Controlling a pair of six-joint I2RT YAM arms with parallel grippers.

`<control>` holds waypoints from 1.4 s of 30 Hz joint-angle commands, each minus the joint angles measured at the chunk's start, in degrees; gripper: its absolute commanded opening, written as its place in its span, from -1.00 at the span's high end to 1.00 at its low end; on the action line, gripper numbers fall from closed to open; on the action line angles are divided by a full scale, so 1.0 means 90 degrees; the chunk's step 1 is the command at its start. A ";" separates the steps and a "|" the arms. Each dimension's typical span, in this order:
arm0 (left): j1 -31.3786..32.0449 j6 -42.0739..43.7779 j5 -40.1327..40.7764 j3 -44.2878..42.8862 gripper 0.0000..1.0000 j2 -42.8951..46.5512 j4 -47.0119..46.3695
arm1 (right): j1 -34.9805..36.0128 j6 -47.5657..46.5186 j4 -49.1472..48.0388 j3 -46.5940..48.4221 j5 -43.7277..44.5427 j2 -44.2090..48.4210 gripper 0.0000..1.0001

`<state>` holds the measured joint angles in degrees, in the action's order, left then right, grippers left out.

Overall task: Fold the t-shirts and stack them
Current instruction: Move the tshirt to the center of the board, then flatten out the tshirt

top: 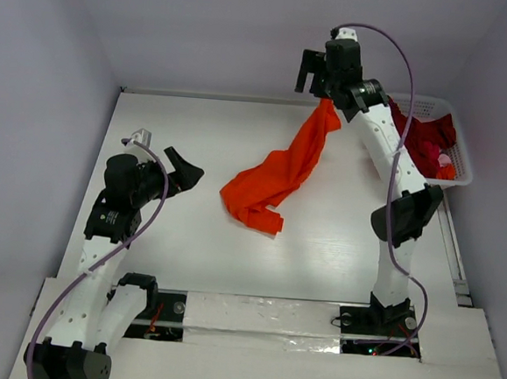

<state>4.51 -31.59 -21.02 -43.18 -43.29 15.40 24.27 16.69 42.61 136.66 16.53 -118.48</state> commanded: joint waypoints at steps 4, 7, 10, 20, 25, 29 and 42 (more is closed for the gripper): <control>0.0016 -0.0103 -0.0106 0.0032 -0.98 -0.0014 -0.0470 | 0.0993 0.0089 -0.1550 -0.2994 0.0698 0.2117 -1.00; 0.0016 -0.0103 -0.0145 -0.0027 -0.98 -0.0112 -0.0480 | 0.1491 0.0167 -0.1872 -0.4069 0.0917 0.3025 -0.99; 0.0016 -0.0093 -0.0165 -0.0066 -0.98 -0.0093 -0.0461 | 0.2028 0.0294 -0.2000 -0.5065 0.0742 0.3700 -0.99; 0.0016 -0.0015 -0.0155 -0.0349 -0.98 -0.0015 -0.0256 | 0.2596 0.1505 -0.3248 -0.8385 0.0263 0.4025 -0.49; 0.0016 -0.0064 -0.0155 -0.0417 -0.98 0.0025 -0.0227 | 0.2596 0.1564 -0.3679 -0.8495 -0.0273 0.3263 -0.45; 0.0016 -0.0035 -0.0077 -0.0486 -0.98 0.0083 -0.0100 | 0.2596 0.1690 -0.4001 -0.8397 -0.0499 0.2862 -0.41; 0.0016 0.0053 0.0021 -0.0544 -0.98 0.0132 0.0047 | 0.2596 0.2198 -0.4284 -0.8865 -0.0568 0.2861 -0.35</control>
<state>4.51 -31.97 -20.93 -45.15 -42.83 16.58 47.33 34.24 7.97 58.76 11.57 -93.84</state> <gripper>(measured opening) 0.993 0.683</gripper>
